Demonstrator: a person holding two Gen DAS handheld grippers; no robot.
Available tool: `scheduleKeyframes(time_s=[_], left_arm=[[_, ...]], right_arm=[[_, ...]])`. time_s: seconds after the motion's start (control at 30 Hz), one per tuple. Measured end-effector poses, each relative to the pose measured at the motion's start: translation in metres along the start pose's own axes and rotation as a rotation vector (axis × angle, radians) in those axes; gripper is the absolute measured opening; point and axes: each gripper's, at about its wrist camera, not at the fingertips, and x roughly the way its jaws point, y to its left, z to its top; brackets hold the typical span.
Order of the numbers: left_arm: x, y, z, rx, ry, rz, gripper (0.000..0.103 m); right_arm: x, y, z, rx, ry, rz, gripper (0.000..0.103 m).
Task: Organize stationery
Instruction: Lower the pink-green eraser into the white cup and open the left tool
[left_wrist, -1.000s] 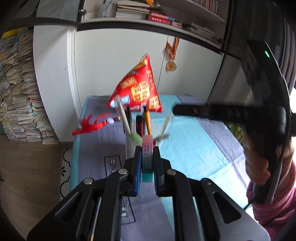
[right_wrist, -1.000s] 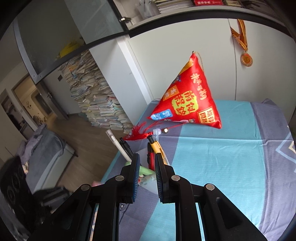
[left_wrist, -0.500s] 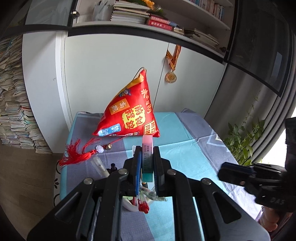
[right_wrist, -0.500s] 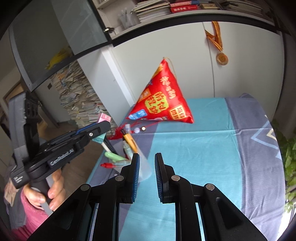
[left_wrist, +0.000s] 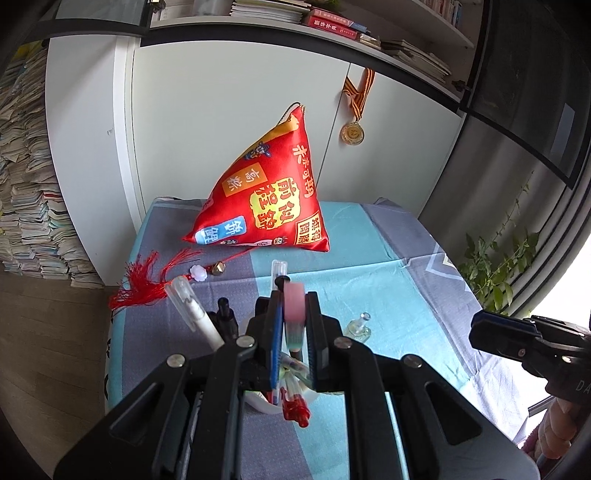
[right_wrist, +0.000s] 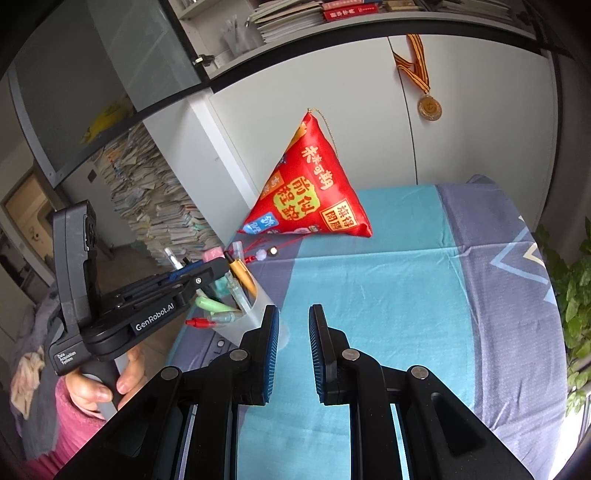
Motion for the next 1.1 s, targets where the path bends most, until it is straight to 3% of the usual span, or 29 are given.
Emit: scheduleKeyframes(time_s=[0.73, 0.9, 1.1], left_arm=[[-0.001, -0.005, -0.003, 0.038, 0.016, 0.021, 0.011], [-0.008, -0.002, -0.002, 0.029, -0.015, 0.034, 0.032], [-0.019, -0.002, -0.002, 0.028, -0.044, 0.032, 0.032]], right_arm=[[0.004, 0.005, -0.002, -0.003, 0.017, 0.004, 0.017], [0.005, 0.006, -0.003, -0.003, 0.022, 0.002, 0.017], [0.007, 0.008, -0.005, -0.005, 0.030, 0.002, 0.017]])
